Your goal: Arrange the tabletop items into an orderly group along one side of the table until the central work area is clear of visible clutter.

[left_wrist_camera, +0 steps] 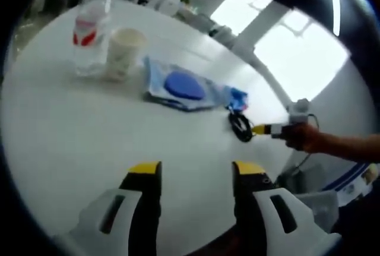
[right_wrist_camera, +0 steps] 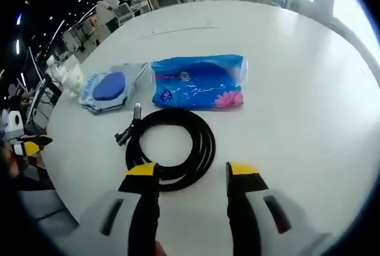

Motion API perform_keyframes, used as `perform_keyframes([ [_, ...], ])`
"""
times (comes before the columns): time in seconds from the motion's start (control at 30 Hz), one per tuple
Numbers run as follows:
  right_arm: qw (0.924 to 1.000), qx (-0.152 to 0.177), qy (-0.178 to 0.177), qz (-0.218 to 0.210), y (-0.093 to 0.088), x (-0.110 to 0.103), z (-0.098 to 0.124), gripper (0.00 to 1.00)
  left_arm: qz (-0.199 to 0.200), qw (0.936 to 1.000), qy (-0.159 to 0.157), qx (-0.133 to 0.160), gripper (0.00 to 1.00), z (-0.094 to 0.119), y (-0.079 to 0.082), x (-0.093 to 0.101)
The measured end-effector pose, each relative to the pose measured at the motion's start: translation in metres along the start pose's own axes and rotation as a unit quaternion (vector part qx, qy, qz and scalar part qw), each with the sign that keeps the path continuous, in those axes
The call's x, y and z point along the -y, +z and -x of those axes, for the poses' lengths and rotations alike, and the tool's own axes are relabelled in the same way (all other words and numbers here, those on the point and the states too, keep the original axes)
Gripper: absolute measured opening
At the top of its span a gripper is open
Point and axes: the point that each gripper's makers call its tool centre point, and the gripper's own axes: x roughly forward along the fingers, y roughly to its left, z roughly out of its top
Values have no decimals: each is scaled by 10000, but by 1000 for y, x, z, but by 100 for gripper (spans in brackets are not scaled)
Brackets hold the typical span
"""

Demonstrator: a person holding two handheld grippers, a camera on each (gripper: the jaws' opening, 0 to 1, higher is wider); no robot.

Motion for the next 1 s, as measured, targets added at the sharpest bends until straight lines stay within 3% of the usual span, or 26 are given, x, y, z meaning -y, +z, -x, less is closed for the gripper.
perform_keyframes([
  [0.43, 9998, -143, -67, 103, 9, 10, -26, 39, 38, 10000, 61, 2, 45, 1, -1, -3],
  [0.87, 9996, -136, -167, 193, 7, 17, -27, 33, 42, 10000, 78, -5, 45, 0, -1, -5],
  [1.0, 9993, -160, -214, 253, 10, 27, -37, 31, 47, 10000, 82, -2, 45, 0, -1, -5],
])
